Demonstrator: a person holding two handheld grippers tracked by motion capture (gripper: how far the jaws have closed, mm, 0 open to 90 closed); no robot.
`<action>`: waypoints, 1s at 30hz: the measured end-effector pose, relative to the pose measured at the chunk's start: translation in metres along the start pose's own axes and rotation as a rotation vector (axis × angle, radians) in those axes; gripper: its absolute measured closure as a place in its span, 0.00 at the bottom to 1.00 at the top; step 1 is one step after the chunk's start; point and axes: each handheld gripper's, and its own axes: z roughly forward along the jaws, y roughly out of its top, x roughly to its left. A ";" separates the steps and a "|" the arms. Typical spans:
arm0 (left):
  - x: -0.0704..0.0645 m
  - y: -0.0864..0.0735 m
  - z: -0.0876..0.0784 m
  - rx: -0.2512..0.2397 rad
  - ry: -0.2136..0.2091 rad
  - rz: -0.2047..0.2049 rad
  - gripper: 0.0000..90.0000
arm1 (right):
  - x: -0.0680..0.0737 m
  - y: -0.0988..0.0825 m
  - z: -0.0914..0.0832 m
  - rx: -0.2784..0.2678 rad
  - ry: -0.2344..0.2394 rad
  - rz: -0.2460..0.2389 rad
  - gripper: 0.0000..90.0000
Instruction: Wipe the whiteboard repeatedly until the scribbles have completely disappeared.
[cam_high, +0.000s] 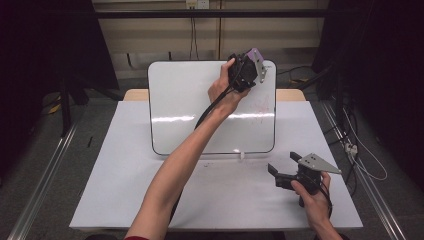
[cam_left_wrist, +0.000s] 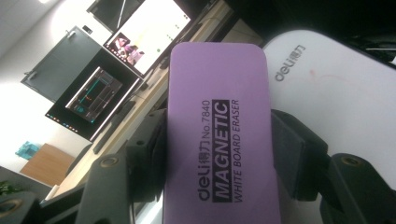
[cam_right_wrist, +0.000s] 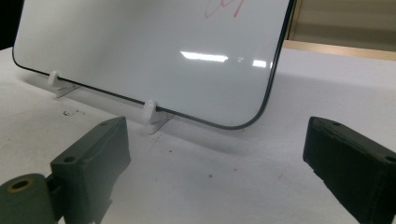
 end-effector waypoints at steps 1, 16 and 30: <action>-0.003 -0.001 0.000 0.010 -0.006 -0.004 0.46 | 0.001 0.000 0.000 0.001 0.004 -0.003 0.08; -0.018 0.013 0.004 -0.004 -0.063 0.002 0.46 | 0.004 0.000 0.000 0.005 0.020 -0.015 0.07; -0.063 0.011 -0.004 0.001 -0.084 0.158 0.46 | 0.005 -0.001 0.002 0.011 0.027 -0.016 0.07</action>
